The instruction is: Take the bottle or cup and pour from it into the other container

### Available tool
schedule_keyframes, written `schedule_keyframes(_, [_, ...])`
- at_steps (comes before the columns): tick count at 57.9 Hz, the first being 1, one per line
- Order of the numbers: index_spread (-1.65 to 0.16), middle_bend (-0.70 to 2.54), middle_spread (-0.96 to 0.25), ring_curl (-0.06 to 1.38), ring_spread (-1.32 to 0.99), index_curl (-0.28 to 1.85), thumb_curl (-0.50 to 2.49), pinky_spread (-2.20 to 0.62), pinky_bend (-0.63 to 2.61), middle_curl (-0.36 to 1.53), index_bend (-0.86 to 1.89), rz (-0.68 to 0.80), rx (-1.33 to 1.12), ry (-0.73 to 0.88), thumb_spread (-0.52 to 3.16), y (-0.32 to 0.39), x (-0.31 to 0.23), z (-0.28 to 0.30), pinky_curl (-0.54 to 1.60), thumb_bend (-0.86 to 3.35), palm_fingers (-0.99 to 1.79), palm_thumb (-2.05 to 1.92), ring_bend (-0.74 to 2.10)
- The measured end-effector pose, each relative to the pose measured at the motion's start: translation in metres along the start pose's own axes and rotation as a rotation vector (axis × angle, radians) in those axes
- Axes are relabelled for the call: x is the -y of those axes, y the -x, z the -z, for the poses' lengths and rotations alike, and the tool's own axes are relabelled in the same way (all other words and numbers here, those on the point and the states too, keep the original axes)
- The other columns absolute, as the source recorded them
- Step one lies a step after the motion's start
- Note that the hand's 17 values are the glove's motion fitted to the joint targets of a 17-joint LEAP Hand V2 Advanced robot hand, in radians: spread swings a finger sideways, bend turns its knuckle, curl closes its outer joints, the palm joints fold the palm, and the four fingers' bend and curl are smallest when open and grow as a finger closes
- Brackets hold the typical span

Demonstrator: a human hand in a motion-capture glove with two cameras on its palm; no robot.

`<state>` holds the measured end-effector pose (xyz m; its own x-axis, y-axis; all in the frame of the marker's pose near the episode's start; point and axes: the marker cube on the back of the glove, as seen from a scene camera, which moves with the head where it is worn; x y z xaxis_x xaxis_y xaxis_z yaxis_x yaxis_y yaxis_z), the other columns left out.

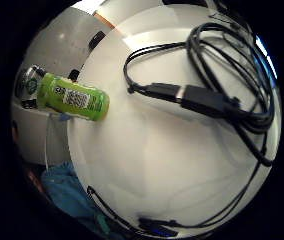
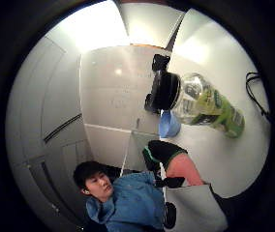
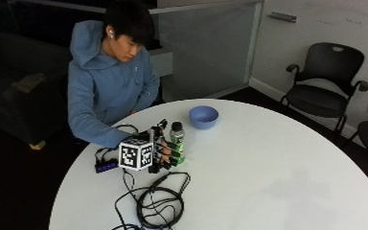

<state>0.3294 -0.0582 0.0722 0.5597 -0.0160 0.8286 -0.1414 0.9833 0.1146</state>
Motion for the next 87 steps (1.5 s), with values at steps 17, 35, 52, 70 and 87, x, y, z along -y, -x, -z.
schedule_keyframes(17, [-0.34, 0.21, 0.07, 0.28, 0.21, 0.18, 0.37, 0.28, 0.32, 0.30, 0.12, 0.027, 0.132, 0.021, 0.88, 0.000, 0.014, -0.044, 0.33, -0.03, -0.02, 0.58, 0.43])
schedule_keyframes(35, [-0.19, 0.36, 0.08, 0.31, 0.09, 0.18, 0.43, 0.20, 0.39, 0.36, 0.13, 0.055, 0.312, -0.196, 0.78, 0.008, 0.028, -0.071, 0.34, 0.01, 0.63, 0.91, 0.59])
schedule_keyframes(52, [-0.16, 0.46, -0.04, 0.37, -0.15, 0.29, 0.55, -0.03, 0.29, 0.44, 0.13, 0.045, 0.298, -0.275, 0.42, 0.015, 0.032, -0.087, 0.35, 0.00, 1.07, 1.15, 0.53])
schedule_keyframes(70, [-0.17, 0.50, -0.07, 0.44, -0.22, 0.34, 0.65, -0.18, 0.29, 0.50, 0.15, 0.092, 0.085, -0.159, 0.11, 0.061, 0.034, -0.114, 0.38, -0.03, 1.17, 1.17, 0.56])
schedule_keyframes(87, [-0.18, 0.50, -0.08, 0.48, -0.22, 0.38, 0.68, -0.22, 0.34, 0.52, 0.15, 0.161, -0.275, 0.042, 0.00, 0.129, 0.037, -0.134, 0.43, -0.03, 1.20, 1.16, 0.59])
